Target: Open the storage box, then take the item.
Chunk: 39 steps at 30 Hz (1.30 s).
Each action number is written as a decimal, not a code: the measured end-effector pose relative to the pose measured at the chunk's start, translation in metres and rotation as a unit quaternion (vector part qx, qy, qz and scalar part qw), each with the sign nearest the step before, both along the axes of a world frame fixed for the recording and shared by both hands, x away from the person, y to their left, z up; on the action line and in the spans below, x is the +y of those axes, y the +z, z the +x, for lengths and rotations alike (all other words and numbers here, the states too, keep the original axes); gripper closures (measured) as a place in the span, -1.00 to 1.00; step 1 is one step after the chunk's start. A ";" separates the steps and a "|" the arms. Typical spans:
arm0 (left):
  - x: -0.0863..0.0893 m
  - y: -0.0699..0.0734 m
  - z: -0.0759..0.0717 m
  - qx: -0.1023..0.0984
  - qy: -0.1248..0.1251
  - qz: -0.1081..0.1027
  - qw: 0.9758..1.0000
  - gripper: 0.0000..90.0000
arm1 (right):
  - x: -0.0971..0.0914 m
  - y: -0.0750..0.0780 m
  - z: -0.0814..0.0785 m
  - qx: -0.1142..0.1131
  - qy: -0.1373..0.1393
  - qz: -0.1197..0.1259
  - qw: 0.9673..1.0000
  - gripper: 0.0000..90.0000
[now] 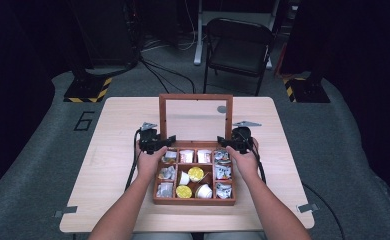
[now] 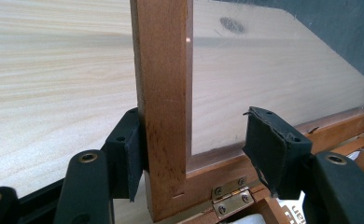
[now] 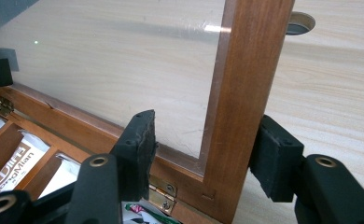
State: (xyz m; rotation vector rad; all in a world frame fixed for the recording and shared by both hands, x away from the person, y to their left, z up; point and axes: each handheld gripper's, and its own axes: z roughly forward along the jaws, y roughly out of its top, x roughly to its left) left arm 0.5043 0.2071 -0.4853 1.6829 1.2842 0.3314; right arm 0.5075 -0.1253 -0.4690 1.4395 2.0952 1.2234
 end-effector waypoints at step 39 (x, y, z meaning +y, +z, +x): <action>-0.002 -0.004 0.008 0.025 0.003 -0.016 1.000 -0.21 | 0.005 -0.004 0.008 0.028 -0.010 0.007 1.000 -0.19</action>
